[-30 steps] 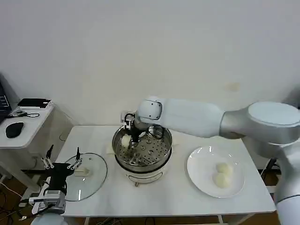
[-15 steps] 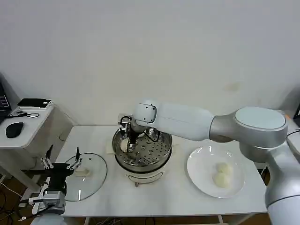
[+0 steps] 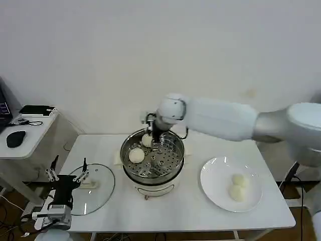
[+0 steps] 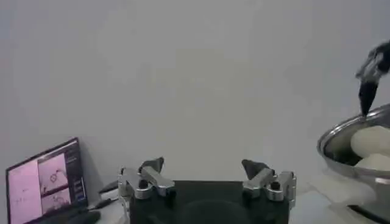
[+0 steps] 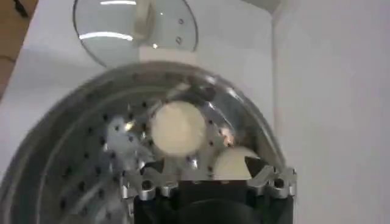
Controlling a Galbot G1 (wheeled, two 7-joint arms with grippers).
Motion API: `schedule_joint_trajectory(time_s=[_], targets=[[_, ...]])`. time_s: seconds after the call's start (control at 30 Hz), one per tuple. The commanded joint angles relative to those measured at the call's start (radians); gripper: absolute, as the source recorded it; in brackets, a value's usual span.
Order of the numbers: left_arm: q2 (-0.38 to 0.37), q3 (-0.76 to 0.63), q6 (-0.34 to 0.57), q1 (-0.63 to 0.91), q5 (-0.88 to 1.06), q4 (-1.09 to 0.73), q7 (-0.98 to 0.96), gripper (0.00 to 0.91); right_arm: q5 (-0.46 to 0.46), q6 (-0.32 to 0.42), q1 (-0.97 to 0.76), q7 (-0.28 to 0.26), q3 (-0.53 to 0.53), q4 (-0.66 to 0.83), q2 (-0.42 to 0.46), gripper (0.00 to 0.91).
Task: Take steamed baozi put them in steamer then cover it.
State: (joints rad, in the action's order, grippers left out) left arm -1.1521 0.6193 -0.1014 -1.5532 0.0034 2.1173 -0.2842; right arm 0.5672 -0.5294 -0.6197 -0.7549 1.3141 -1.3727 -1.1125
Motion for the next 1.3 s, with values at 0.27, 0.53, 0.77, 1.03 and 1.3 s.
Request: schedule_joint_trajectory(time_s=[0.27, 0.53, 0.77, 1.03, 1.3], targets=[[0.003, -0.024, -0.001, 0.0, 0.009, 0.008, 0.001, 0.907, -0.349, 0.264, -0.057, -0.213, -0.006, -0.329, 0.669, 0.907], [-0.006, -0.046, 0.0, 0.002, 0.028, -0.001, -0.002, 0.907, -0.529, 0.354, 0.425, -0.217, -0.342, -0.402, 0.956, 0.907], [-0.019, -0.074, -0.001, 0.0, 0.055, -0.007, -0.004, 0.907, -0.638, 0.392, 0.745, -0.207, -0.527, -0.397, 1.0, 0.907], [-0.023, -0.071, 0.0, -0.014, 0.065, -0.009, -0.006, 0.907, -0.648, 0.39, 0.816, -0.186, -0.527, -0.334, 0.916, 0.907], [-0.015, -0.045, -0.002, -0.026, 0.063, -0.004, -0.006, 0.907, -0.658, 0.37, 0.855, -0.158, -0.535, -0.232, 0.758, 0.907]])
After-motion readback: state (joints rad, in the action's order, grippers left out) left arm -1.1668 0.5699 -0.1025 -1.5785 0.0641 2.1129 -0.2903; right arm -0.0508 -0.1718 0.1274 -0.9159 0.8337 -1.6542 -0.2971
